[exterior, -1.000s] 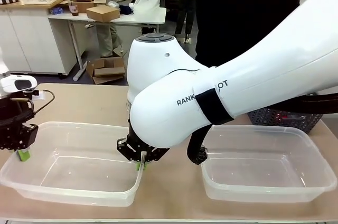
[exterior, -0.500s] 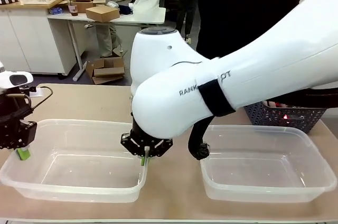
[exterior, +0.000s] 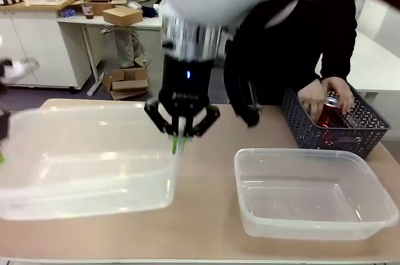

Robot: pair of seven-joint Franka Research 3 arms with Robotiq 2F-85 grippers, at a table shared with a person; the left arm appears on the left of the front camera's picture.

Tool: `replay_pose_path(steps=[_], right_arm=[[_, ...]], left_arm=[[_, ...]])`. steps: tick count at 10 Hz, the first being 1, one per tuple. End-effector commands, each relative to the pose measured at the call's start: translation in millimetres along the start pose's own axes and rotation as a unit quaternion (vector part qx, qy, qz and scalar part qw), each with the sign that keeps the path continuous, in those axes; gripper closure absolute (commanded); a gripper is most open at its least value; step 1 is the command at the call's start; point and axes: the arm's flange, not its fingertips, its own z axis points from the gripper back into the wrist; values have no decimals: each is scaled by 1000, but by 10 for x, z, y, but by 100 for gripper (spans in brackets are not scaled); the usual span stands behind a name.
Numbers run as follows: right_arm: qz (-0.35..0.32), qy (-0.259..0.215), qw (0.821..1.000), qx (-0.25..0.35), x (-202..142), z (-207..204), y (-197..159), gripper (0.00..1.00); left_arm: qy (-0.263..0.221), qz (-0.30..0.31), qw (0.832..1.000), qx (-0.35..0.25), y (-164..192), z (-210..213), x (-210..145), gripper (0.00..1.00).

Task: Sort the waste into each basket.
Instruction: Pick up the Organizing box on the left side of the table and lift it.

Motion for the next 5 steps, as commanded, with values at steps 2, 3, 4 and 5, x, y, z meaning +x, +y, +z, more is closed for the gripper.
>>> replay_pose_path(steps=[2, 3, 4, 5], right_arm=[[0, 0, 1000, 0, 0, 0, 0, 100], [0, 0, 1000, 0, 0, 0, 0, 100], [0, 0, 1000, 0, 0, 0, 0, 100], [0, 0, 1000, 0, 0, 0, 0, 100]], left_arm=[[0, 0, 1000, 0, 0, 0, 0, 96], [0, 0, 1000, 0, 0, 0, 0, 96], [0, 0, 1000, 0, 0, 0, 0, 96], [0, 0, 1000, 0, 0, 0, 0, 96]])
